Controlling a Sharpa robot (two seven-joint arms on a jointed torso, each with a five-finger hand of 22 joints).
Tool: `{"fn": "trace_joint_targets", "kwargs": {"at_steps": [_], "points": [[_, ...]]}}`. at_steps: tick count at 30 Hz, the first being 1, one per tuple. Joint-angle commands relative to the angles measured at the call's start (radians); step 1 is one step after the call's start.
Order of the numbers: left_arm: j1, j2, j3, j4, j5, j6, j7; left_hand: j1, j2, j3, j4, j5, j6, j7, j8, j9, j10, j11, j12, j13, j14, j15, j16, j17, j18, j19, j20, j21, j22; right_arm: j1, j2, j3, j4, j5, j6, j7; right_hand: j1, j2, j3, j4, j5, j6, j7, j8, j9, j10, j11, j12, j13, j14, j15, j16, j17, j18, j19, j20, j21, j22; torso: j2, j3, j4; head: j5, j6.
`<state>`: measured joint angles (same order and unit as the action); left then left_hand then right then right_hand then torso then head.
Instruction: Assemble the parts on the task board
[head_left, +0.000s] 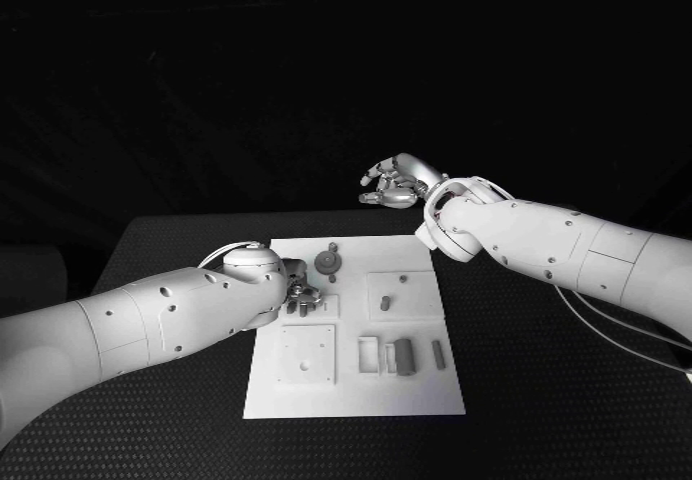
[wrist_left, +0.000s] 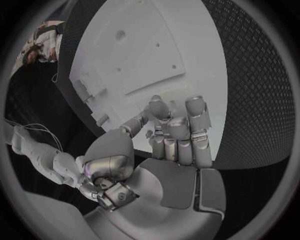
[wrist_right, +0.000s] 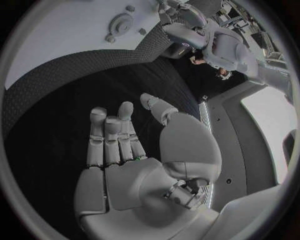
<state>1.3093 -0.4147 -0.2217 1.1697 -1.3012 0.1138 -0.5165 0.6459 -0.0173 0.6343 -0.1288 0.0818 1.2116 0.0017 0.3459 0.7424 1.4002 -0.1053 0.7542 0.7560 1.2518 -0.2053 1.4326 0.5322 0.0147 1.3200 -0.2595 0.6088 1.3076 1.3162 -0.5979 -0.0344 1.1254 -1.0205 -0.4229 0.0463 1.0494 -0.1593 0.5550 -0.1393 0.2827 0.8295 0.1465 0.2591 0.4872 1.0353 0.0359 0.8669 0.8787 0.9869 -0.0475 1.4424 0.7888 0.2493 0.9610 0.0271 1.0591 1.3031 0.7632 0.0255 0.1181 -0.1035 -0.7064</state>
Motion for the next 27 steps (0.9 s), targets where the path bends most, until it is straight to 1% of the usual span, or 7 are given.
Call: {"fn": "trace_joint_targets", "kwargs": {"at_steps": [1,8,10,12,13,19,27], "points": [[-0.006,-0.002,-0.004,-0.001,0.005,0.009,-0.009,-0.005,-0.011,0.001,0.01,-0.012,-0.006,0.001,0.003,0.0,0.006,-0.001,-0.001,-0.002,0.001,-0.003,0.005,-0.002,0.014,-0.003,0.002,-0.005,0.019,-0.001,0.0,0.001,0.0,-0.002,0.011,0.004,-0.003,0.005,-0.002,-0.002,0.004,0.019,0.025,-0.005,-0.001,-0.093,0.025,0.001,-0.001,-0.006,0.002,-0.006,-0.001,0.012,-0.006,-0.001,-0.006,0.0,0.0,0.0003,-0.0004,0.001,0.001],[-0.006,-0.01,-0.002,-0.001,0.005,-0.017,-0.005,-0.031,-0.049,-0.014,0.029,-0.034,-0.008,0.002,0.004,0.002,0.006,0.0,-0.001,-0.005,0.0,-0.003,0.008,-0.004,0.014,-0.003,0.002,-0.005,0.019,-0.001,-0.001,0.001,0.0,-0.002,0.01,0.003,-0.003,0.005,-0.002,-0.002,0.004,0.018,0.025,-0.006,-0.002,-0.094,0.025,0.001,-0.001,-0.006,0.002,-0.006,-0.001,0.012,-0.006,-0.001,-0.006,0.0,0.0,0.0004,-0.0002,0.001,0.003],[-0.007,-0.008,0.014,-0.007,0.005,-0.027,-0.002,-0.041,-0.07,-0.018,0.038,-0.034,-0.009,0.002,0.005,0.003,0.006,0.0,-0.001,-0.006,-0.001,-0.003,0.008,-0.005,0.015,-0.003,0.001,-0.006,0.019,-0.001,-0.001,0.001,-0.001,-0.002,0.01,0.003,-0.004,0.005,-0.002,-0.002,0.004,0.017,0.025,-0.006,-0.002,-0.094,0.025,0.001,-0.001,-0.006,0.002,-0.006,-0.001,0.012,-0.006,-0.001,-0.006,0.0,0.0,0.0003,-0.0002,0.0,0.004],[-0.007,-0.01,0.018,-0.006,0.005,-0.038,0.0,-0.047,-0.079,-0.022,0.043,-0.034,-0.01,0.002,0.006,0.004,0.006,0.0,-0.001,-0.006,-0.002,-0.003,0.009,-0.005,0.016,-0.003,0.001,-0.006,0.019,-0.002,-0.001,0.001,-0.001,-0.002,0.01,0.003,-0.004,0.005,-0.002,-0.002,0.004,0.017,0.025,-0.006,-0.002,-0.094,0.025,0.001,-0.001,-0.007,0.003,-0.006,-0.001,0.012,-0.006,-0.001,-0.006,0.0,0.0,0.0005,-0.0008,0.001,0.006],[-0.007,-0.011,0.022,-0.005,0.005,-0.044,0.001,-0.061,-0.056,-0.065,0.021,-0.032,-0.014,0.002,0.007,0.008,0.004,0.0,0.0,-0.006,-0.004,-0.002,0.011,-0.005,0.016,-0.005,0.0,-0.004,0.021,-0.002,-0.001,0.001,-0.001,-0.002,0.009,0.003,-0.004,0.004,-0.002,-0.002,0.004,0.017,0.025,-0.006,-0.002,-0.094,0.025,0.001,-0.001,-0.007,0.003,-0.006,-0.001,0.012,-0.006,-0.001,-0.006,0.0,0.0,0.0004,-0.0009,0.001,0.007],[-0.007,-0.018,0.05,0.0,0.019,-0.069,0.004,-0.093,-0.055,-0.133,-0.012,-0.033,-0.02,0.0,0.008,0.013,0.001,-0.002,-0.001,-0.007,-0.009,-0.005,0.012,-0.007,0.02,-0.013,-0.004,-0.008,0.019,-0.003,-0.002,0.001,-0.003,-0.002,0.009,0.002,-0.004,0.004,-0.002,-0.002,0.004,0.015,0.026,-0.007,-0.002,-0.095,0.026,0.0,-0.002,-0.007,0.003,-0.006,-0.001,0.012,-0.007,-0.001,-0.007,0.0,0.0,0.0002,-0.0001,0.001,0.011],[-0.004,-0.03,0.086,0.007,0.093,-0.06,0.003,-0.101,-0.057,-0.159,-0.034,-0.033,-0.026,0.0,0.006,0.014,-0.002,-0.002,-0.003,-0.009,-0.013,-0.006,0.011,-0.01,0.023,-0.016,-0.006,-0.012,0.017,-0.003,-0.003,0.0,-0.004,-0.002,0.009,0.002,-0.004,0.004,-0.001,-0.002,0.004,0.015,0.026,-0.007,-0.002,-0.095,0.026,0.0,-0.002,-0.008,0.003,-0.006,-0.001,0.012,-0.007,0.0,-0.007,0.0,0.0,-0.0003,-0.0001,0.002,0.014]]}}
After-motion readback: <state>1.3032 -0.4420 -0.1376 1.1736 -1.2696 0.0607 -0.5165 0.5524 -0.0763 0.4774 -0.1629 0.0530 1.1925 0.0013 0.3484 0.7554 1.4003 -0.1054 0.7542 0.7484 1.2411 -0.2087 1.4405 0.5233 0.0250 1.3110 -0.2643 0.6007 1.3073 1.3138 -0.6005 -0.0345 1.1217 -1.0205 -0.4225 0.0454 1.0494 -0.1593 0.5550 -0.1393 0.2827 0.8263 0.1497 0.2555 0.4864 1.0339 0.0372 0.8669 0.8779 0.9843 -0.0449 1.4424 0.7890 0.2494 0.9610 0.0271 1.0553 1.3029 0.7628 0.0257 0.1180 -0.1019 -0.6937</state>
